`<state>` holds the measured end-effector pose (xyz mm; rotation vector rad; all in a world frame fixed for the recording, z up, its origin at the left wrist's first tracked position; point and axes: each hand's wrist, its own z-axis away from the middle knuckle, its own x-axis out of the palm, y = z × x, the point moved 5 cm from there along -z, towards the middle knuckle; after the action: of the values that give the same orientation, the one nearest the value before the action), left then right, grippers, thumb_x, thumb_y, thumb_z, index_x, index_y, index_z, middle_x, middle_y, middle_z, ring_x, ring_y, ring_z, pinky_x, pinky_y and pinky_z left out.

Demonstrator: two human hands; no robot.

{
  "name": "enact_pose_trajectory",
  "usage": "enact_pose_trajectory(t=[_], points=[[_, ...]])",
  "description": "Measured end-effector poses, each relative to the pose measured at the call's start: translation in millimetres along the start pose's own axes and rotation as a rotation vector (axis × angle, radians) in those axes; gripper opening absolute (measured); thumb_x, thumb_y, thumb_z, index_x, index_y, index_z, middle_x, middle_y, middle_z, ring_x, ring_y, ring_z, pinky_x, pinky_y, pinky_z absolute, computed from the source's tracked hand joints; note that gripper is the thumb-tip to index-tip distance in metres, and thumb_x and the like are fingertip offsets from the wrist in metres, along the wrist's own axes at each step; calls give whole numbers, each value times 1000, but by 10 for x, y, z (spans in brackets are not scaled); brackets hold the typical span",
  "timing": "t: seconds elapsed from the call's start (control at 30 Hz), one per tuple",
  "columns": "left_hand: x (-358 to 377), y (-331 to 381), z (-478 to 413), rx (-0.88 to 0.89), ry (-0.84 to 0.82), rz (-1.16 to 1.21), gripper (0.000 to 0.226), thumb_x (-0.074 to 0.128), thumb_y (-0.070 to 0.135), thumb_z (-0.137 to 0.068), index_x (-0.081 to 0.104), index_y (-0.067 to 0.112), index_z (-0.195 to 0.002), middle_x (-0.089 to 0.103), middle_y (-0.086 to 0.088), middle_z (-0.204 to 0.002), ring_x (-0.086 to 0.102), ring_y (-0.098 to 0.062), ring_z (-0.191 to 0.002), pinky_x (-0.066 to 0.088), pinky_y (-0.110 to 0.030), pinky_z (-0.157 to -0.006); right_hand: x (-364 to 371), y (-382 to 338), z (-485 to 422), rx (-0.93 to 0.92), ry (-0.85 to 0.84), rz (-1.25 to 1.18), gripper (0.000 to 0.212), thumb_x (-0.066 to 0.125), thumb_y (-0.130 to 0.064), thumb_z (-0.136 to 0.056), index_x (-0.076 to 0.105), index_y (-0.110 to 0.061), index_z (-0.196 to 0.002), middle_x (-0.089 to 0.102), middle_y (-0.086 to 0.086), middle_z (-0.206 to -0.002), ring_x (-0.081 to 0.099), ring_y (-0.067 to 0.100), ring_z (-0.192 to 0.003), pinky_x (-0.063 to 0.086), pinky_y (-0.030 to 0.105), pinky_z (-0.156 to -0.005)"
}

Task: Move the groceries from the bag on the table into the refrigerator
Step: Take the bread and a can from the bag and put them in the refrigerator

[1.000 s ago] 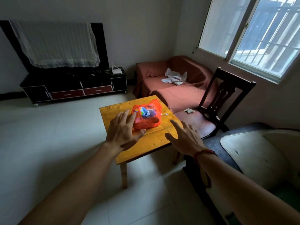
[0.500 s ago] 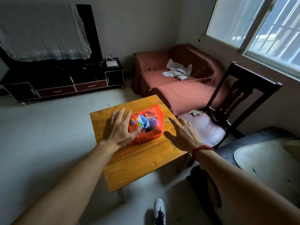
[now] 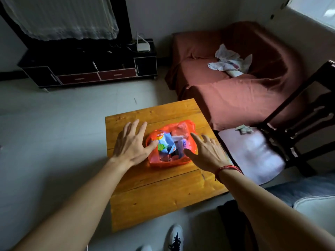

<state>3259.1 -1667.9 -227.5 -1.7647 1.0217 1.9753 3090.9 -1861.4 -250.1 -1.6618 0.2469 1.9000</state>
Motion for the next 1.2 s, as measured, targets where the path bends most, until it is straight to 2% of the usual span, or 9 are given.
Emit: enact_pose_trajectory(t=[0.27, 0.37, 0.53, 0.7, 0.87, 0.97, 1.03, 1.1, 1.2], points=[[403, 52, -566, 14, -82, 0, 87, 35, 72, -79, 28, 22, -151, 21, -7, -160, 18, -31, -145, 27, -51, -113, 195, 150, -440, 64, -66, -25, 77, 42, -66, -91, 14, -32, -155, 31, 16, -154, 35, 39, -136, 42, 49, -102], [525, 78, -719, 37, -110, 36, 86, 37, 70, -80, 30, 21, -150, 24, -8, -159, 20, -30, -145, 28, -49, -113, 260, 161, -548, 76, -72, -50, 77, 45, -61, -93, 14, -30, -155, 33, 17, -152, 40, 38, -131, 43, 47, -98], [790, 142, -991, 111, -189, 170, 80, 41, 60, -82, 35, 16, -149, 29, -7, -156, 23, -24, -143, 27, -42, -116, 521, 169, -832, 106, -97, -220, 67, 50, -47, -94, 23, -26, -152, 41, 15, -145, 46, 34, -124, 47, 44, -95], [1280, 239, -1301, 202, -279, 251, 75, 45, 57, -81, 44, 16, -143, 43, -5, -144, 38, -25, -133, 33, -40, -113, 832, 175, -1149, 180, -137, -375, 60, 49, -27, -96, 29, -19, -152, 44, 14, -145, 45, 29, -131, 42, 40, -104], [1899, 391, -1665, 277, -425, 272, 59, 54, 32, -86, 46, 13, -141, 50, -6, -139, 44, -26, -129, 36, -41, -109, 1178, 284, -1491, 259, -172, -425, 61, 50, -21, -94, 30, -13, -151, 45, 16, -143, 47, 31, -129, 41, 39, -104], [2213, 465, -1871, 292, -493, 267, 51, 50, 23, -90, 48, 11, -139, 49, -6, -141, 45, -24, -131, 37, -42, -109, 1406, 378, -1623, 305, -209, -414, 55, 51, -21, -90, 38, -11, -142, 53, 16, -128, 51, 32, -114, 41, 36, -88], [2401, 500, -1959, 301, -535, 246, 52, 45, 28, -90, 47, 12, -139, 48, -7, -141, 44, -26, -132, 38, -44, -108, 1550, 434, -1677, 344, -211, -421, 50, 51, -24, -90, 41, -9, -137, 55, 17, -121, 52, 34, -108, 39, 34, -81], [2564, 521, -2017, 325, -574, 173, 52, 42, 34, -89, 46, 13, -136, 45, -8, -141, 40, -27, -133, 38, -48, -106, 1674, 479, -1718, 392, -209, -435, 55, 50, -30, -93, 37, -6, -140, 54, 19, -120, 54, 36, -107, 42, 36, -83], [2696, 526, -2097, 368, -569, 19, 49, 52, 28, -89, 42, 12, -133, 33, -11, -148, 24, -29, -142, 37, -51, -107, 1818, 536, -1764, 443, -227, -430, 73, 54, -37, -91, 23, -5, -149, 53, 21, -123, 55, 39, -110, 47, 40, -88]])
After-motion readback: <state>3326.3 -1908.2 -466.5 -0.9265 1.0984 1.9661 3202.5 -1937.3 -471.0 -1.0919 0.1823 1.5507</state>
